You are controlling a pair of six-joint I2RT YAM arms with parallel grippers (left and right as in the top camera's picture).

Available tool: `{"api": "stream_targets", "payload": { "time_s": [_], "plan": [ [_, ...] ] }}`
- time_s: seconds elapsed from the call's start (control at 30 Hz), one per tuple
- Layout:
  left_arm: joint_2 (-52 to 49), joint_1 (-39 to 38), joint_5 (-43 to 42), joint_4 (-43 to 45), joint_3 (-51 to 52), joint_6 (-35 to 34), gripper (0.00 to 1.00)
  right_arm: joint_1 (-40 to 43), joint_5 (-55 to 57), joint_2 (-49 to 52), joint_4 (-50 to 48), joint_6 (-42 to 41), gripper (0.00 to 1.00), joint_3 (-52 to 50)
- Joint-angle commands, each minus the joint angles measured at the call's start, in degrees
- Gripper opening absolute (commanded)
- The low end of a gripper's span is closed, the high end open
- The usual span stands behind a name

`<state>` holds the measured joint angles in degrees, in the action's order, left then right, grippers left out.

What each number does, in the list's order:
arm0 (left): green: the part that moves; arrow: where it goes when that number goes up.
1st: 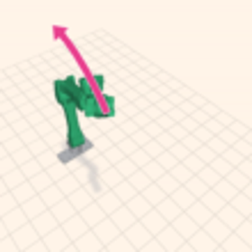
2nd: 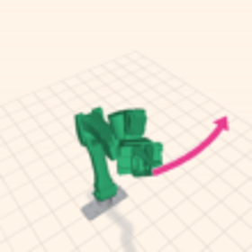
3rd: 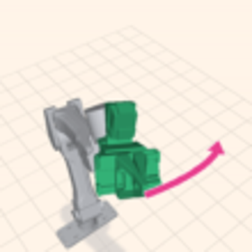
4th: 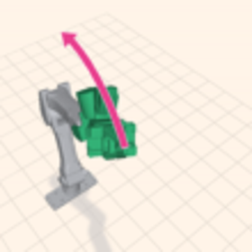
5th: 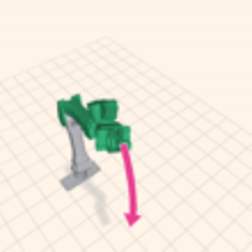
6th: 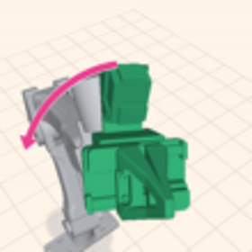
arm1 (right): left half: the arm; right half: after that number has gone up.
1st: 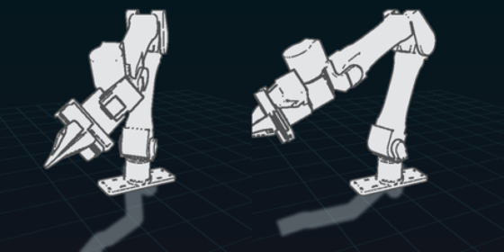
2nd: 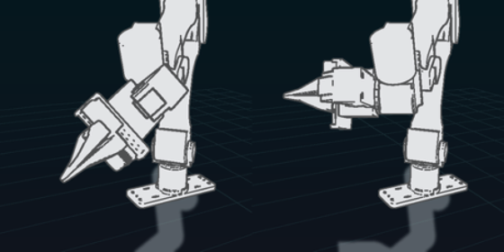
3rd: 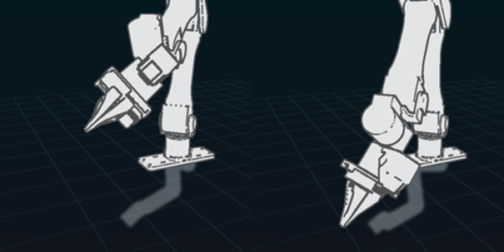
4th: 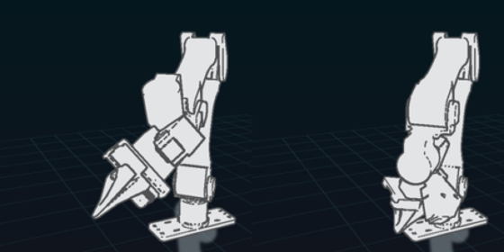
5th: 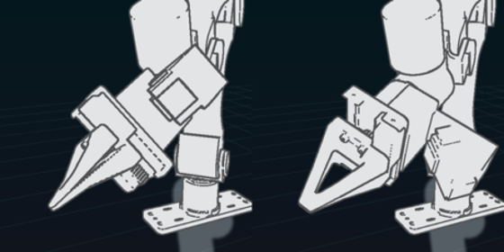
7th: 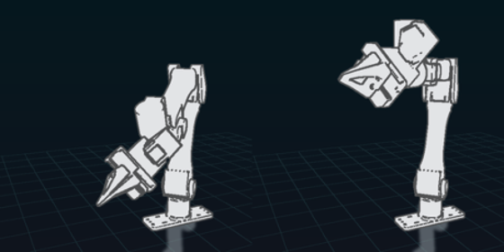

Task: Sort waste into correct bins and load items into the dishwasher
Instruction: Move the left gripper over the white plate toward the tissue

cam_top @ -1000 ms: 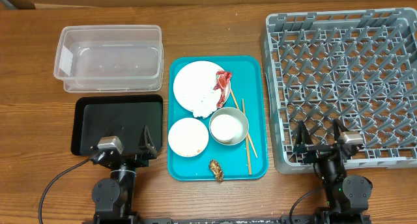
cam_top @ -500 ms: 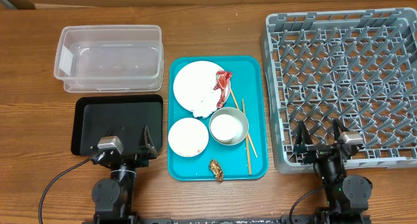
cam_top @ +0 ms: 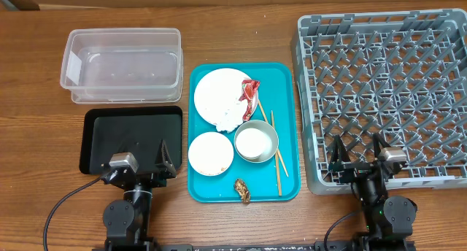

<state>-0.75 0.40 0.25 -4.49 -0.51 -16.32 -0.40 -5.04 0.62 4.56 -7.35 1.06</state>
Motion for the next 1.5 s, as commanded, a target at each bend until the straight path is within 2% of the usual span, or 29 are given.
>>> {"api": "stream_targets", "payload": {
  "time_s": [0.0, 0.97, 1.17, 1.3, 1.47],
  "plan": [
    [0.50, 0.33, -0.22, 0.07, 0.22, 0.90, 1.00, 0.04, 0.50, -0.46, -0.17, -0.17, 1.00, -0.61],
    [0.50, 0.33, 0.09, 0.09, 0.22, 0.87, 1.00, 0.04, 0.00, -0.46, -0.17, -0.28, 1.00, -0.61],
    [0.50, 0.33, -1.18, -0.07, 0.00, 0.94, 1.00, 0.04, -0.35, -0.46, -0.17, -6.95, 1.00, -0.57],
    [0.44, 0.33, -1.55, -4.28, -3.45, 3.56, 1.00, 0.07, -0.33, -0.46, 2.21, -10.51, 1.00, 1.38],
    [-2.32, 0.33, -1.86, -10.62, -9.44, 4.55, 1.00, 0.07, 1.07, 0.85, 7.06, -10.49, 1.00, 6.29]
  ]
}}
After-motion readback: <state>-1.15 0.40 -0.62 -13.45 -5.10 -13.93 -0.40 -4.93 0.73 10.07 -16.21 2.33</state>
